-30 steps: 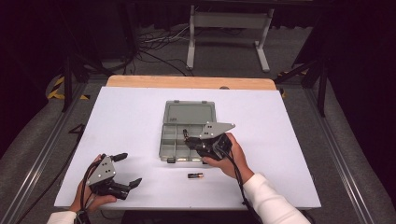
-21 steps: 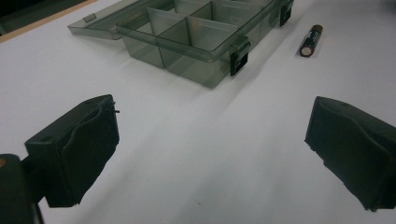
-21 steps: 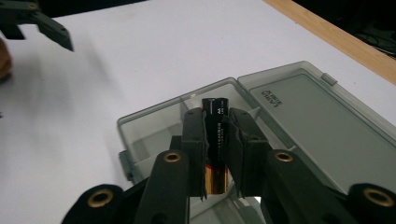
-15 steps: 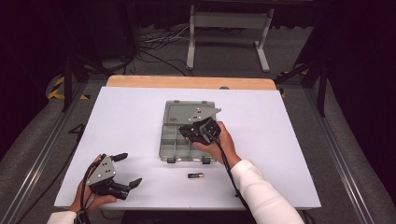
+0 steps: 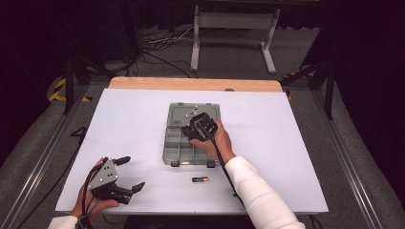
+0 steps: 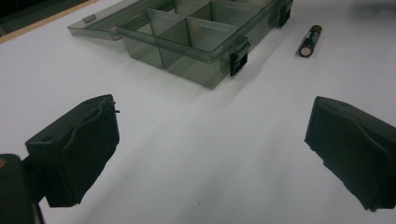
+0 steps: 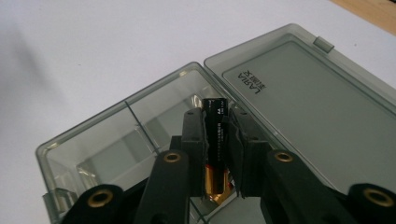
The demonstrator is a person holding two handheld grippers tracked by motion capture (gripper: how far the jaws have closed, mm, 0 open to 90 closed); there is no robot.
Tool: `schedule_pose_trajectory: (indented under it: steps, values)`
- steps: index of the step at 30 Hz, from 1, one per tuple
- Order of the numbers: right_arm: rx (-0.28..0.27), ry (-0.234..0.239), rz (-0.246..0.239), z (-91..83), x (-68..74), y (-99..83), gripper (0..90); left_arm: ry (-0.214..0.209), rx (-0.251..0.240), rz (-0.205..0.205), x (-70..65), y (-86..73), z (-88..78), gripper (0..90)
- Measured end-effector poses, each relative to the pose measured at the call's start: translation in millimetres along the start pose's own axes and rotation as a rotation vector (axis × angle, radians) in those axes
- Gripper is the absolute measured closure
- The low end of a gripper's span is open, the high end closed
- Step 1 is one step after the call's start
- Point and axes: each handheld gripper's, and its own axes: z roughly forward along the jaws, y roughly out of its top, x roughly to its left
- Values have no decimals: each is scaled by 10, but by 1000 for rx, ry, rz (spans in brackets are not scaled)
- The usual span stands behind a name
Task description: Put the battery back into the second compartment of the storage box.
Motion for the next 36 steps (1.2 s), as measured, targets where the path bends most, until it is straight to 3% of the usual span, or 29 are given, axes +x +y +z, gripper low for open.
schedule_pose_trajectory:
  steps: [4, 20, 21, 22, 24, 29, 36]
  values:
    - [32, -13, 11, 58, -21, -10, 779, 1, -1, 1, 1, 3, -2, 31]
    - [70, -14, 37, 163, -11, -34, 781, 7, -6, 4, -3, 6, -9, 29]
    - [68, -14, 39, 166, -6, -32, 871, 7, -8, 6, -4, 7, -11, 29]
    - [68, -14, 46, 169, -5, -30, 889, 6, -8, 6, -3, 8, -15, 29]
    - [87, -25, 30, 180, 11, -25, 851, 4, -10, 3, -1, 5, -14, 29]
    - [64, -21, 41, 163, 6, -24, 843, 3, -7, 7, -3, 8, -16, 30]
    - [24, -12, -1, 76, 27, -2, 835, 7, -7, 4, -3, 6, -15, 30]
